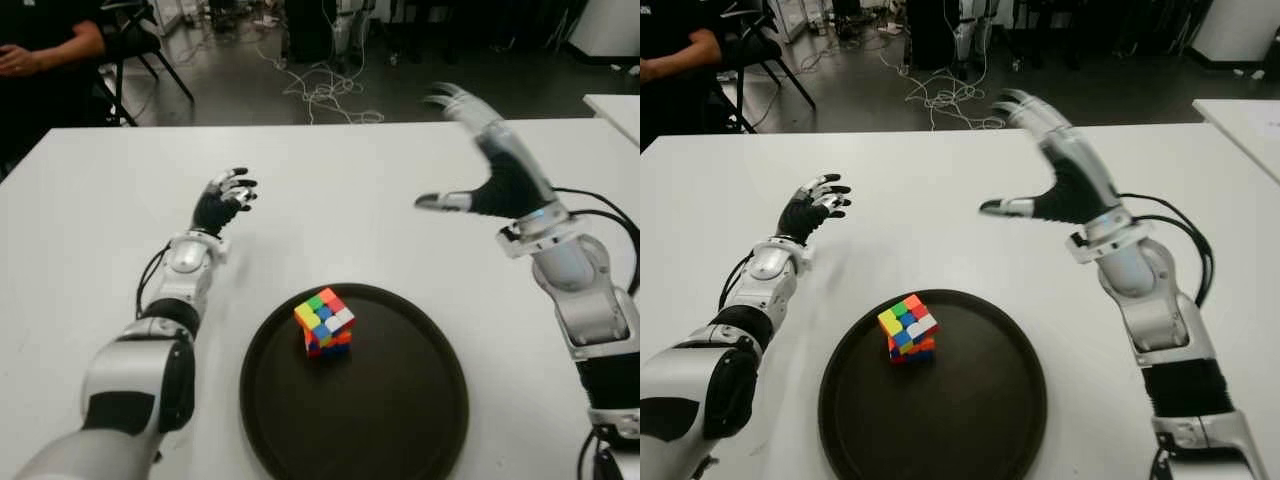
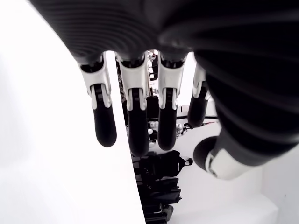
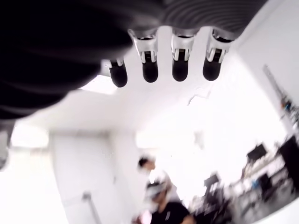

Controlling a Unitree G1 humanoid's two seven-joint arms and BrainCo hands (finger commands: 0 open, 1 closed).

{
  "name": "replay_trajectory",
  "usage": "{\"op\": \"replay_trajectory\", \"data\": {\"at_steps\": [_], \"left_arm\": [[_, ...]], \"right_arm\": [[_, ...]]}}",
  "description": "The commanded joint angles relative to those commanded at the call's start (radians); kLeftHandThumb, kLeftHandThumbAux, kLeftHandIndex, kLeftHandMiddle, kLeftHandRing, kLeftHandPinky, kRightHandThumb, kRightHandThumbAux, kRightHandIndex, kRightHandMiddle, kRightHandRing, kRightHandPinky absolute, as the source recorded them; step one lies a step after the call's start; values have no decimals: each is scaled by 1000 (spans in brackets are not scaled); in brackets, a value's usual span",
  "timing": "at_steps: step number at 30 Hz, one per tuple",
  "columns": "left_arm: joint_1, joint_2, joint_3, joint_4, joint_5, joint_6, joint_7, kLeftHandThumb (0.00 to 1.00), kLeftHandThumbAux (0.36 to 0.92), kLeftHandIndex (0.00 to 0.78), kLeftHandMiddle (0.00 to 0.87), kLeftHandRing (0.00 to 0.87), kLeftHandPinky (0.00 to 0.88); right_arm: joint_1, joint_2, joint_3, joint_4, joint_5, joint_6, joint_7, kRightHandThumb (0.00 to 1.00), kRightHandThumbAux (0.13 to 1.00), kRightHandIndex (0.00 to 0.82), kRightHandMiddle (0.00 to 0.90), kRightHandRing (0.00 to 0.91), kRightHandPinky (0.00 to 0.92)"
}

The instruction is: Pick up the Rubik's Cube and put it in the plate

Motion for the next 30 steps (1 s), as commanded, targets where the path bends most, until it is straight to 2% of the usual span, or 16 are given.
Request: {"op": "replay_trajectory", "data": {"at_steps": [5, 10, 12, 15, 19, 25, 30], "left_arm": [[-2, 0, 1, 1, -2, 8, -4, 170, 650, 202, 305, 307, 315], [-4, -1, 6, 2, -6, 12, -10, 180, 639, 209, 311, 310, 315], [-4, 1, 3, 3, -3, 8, -10, 181, 638, 212, 312, 309, 313], [-4, 2, 2, 2, -2, 5, -12, 177, 635, 215, 311, 306, 310], [-4, 2, 5, 3, -4, 4, -17, 171, 630, 215, 307, 302, 308], [-3, 3, 4, 2, -1, 5, -8, 174, 631, 210, 303, 302, 309], [-2, 3, 6, 2, -2, 9, -7, 186, 632, 212, 306, 307, 314]], "right_arm": [[-96, 17, -7, 304, 9, -103, -88, 0, 524, 0, 45, 29, 22], [-148, 42, 5, 495, -4, -159, -158, 0, 566, 18, 90, 78, 75], [-141, 69, 9, 568, -5, -184, -197, 0, 591, 39, 109, 100, 99], [-135, 89, 16, 637, -8, -220, -236, 1, 632, 65, 130, 127, 134], [-156, 128, 23, 773, 0, -257, -267, 4, 668, 84, 150, 161, 179], [-155, 130, 6, 894, 27, -342, -279, 17, 680, 97, 160, 194, 217], [-172, 122, -1, 934, 32, -369, -302, 29, 689, 99, 160, 201, 232]]}}
